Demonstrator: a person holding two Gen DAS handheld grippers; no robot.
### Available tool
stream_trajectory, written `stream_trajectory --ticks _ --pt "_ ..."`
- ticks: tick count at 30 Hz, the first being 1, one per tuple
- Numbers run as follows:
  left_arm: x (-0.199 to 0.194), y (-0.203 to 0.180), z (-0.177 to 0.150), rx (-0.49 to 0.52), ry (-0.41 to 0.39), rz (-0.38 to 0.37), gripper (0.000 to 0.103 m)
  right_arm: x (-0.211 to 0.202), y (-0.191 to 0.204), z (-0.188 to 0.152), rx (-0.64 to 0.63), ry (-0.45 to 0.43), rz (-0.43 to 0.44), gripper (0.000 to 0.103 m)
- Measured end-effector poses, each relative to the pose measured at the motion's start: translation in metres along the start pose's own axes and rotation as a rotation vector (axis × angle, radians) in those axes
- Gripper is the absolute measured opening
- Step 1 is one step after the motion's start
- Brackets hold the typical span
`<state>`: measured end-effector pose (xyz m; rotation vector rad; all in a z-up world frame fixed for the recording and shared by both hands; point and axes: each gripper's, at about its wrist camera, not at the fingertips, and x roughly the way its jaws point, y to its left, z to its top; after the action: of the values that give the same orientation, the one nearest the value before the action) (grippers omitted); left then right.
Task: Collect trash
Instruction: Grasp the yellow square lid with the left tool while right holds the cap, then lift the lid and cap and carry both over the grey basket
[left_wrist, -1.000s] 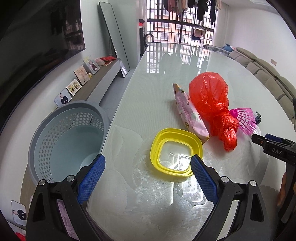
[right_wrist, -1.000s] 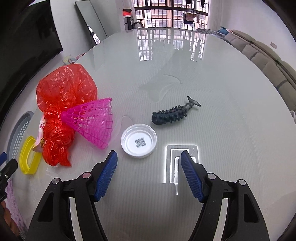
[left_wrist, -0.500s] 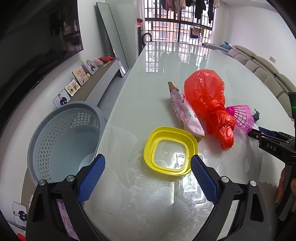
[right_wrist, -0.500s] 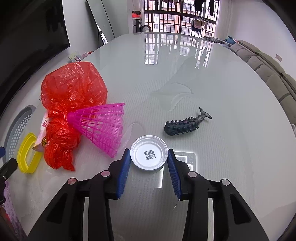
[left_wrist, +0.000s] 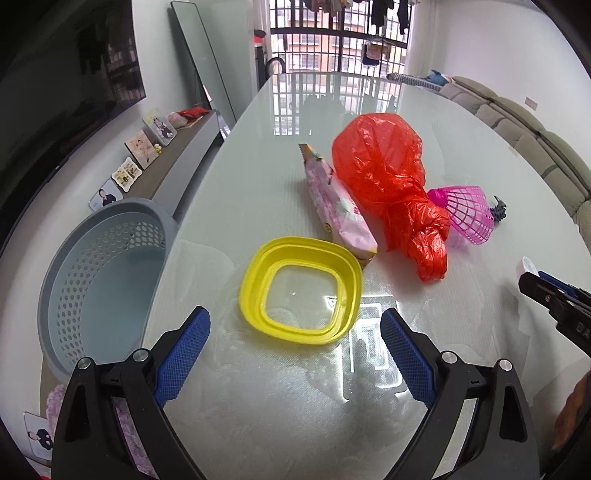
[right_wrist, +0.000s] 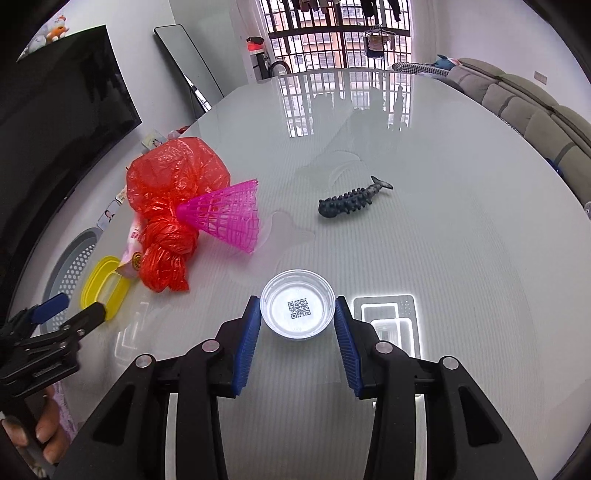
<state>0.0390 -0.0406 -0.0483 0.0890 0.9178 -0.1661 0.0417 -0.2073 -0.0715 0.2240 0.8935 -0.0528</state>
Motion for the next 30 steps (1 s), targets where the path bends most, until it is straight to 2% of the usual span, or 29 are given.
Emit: stream_trajectory --ticks 8,9,10,11,13,20,30 --pt "0.021 -0.008 0.013 0.018 0.009 0.015 0.091 -0.009 -0.001 -0.005 0.028 -0.01 0.048 0.039" --pt "0.024 -0.008 0.014 0.02 0.013 0.018 0.088 -0.01 -0.001 -0.005 0.031 -0.01 0.052 0.039" --pt "0.024 -0.008 0.014 0.021 0.017 0.016 0.077 -0.01 -0.002 -0.005 0.033 -0.011 0.055 0.039" --pt "0.025 -0.008 0.014 0.022 0.022 0.006 0.072 -0.01 -0.001 -0.005 0.036 -0.012 0.057 0.039" --pt "0.024 -0.008 0.013 0.022 0.021 -0.004 0.07 -0.011 0.0 -0.006 0.038 -0.011 0.062 0.039" --pt "0.007 -0.005 0.006 0.02 0.001 -0.017 0.069 -0.011 0.007 -0.008 0.033 0.001 0.086 0.039" --pt "-0.025 0.027 0.002 -0.04 -0.034 0.05 0.069 -0.019 0.037 -0.002 -0.012 -0.014 0.177 0.039"
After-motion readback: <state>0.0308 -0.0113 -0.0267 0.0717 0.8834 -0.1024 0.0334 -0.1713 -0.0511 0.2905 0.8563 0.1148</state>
